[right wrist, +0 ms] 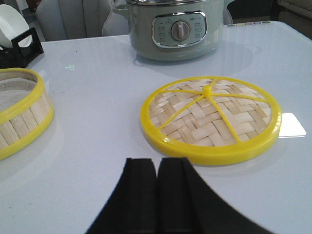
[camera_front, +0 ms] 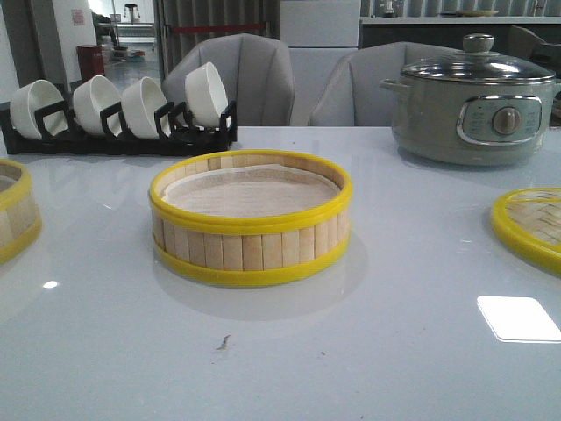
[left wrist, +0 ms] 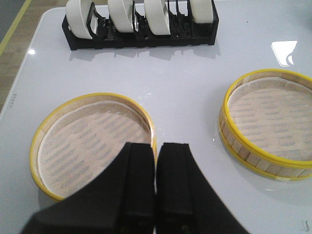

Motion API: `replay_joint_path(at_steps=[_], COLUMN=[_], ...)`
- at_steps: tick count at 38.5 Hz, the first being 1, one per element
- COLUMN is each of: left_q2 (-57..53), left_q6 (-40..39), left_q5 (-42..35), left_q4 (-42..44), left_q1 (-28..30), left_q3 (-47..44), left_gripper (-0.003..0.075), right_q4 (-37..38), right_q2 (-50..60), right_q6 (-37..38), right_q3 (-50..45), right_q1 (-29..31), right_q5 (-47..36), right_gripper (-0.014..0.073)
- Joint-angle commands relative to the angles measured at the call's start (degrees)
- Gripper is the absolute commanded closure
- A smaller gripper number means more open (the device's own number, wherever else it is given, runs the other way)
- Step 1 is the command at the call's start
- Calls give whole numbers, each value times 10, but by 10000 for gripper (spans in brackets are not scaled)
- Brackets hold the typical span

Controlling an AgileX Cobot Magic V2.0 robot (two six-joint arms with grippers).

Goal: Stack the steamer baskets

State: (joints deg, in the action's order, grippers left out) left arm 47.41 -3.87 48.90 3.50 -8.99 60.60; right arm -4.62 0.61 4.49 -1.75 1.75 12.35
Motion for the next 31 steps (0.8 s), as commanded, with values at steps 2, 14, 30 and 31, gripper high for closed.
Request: replay_joint_path(at_steps=[2, 14, 30, 31], left_q2=[-2, -2, -2, -2], left_q6=[-2, -2, -2, -2], left_q5=[-48, -80, -82, -82], left_q4=[3, 2, 2, 2], left_q1=[-3, -3, -3, -3], left_q3=[14, 14, 13, 13], left_gripper=[624, 624, 624, 624], right_q4=[8, 8, 2, -12], right_q2=[12, 12, 12, 12], right_q6=[-2, -2, 4, 22], right_q3=[9, 9, 9, 9], right_q1=[3, 3, 2, 2], right_q5=[-54, -54, -116, -144], right_gripper=[521, 521, 521, 521])
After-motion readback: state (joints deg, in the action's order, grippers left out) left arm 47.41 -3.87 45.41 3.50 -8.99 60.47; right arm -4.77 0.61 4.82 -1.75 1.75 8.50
